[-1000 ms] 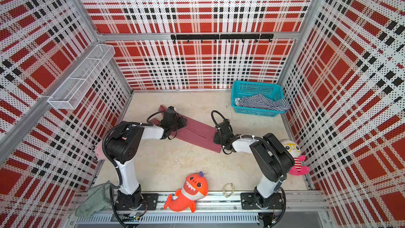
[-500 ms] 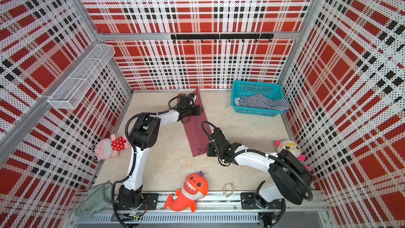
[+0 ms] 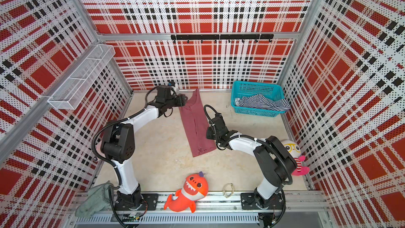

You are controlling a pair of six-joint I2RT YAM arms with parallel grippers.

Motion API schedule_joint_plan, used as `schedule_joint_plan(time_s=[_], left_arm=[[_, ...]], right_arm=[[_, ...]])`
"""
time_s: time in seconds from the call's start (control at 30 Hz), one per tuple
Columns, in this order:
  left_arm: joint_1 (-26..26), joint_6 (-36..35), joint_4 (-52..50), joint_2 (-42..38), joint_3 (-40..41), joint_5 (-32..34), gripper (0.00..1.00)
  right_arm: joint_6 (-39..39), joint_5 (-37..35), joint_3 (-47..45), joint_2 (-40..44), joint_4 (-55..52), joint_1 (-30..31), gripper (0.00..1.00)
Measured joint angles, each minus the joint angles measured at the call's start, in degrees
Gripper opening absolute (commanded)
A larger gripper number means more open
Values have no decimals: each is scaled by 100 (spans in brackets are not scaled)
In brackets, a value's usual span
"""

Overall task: Fold and stack tank tops
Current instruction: Rotate the tank top at the center of the table, then smooth out the tank top at the center of the table.

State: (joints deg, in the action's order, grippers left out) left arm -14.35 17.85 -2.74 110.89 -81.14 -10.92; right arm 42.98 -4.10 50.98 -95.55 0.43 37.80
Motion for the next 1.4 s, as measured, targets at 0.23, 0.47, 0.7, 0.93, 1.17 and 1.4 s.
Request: schedule_joint_plan(time_s=[0.23,0.47,0.7,0.93,1.17,1.4], left_arm=[[164,503,138,673,612,-46,53],[-446,686,236,1226,94,-116,54],[-496,756,251,1836,-673,-260,54],[-293,662,140,1799,-715,-125,59],[-109,487,-72,776,240,238,68],[-361,872,411,-1285,2269,256,62]], right_arm=[[9,382,-72,-476,280,2,16],[289,376,-693,-426,772,175,15],[837,192,-1104,17,697,1040,19],[894,-48,-1049,754,-256,975,24],[699,-26,-667,938,-791,857,26],[492,197,-216,651,-807,857,25]])
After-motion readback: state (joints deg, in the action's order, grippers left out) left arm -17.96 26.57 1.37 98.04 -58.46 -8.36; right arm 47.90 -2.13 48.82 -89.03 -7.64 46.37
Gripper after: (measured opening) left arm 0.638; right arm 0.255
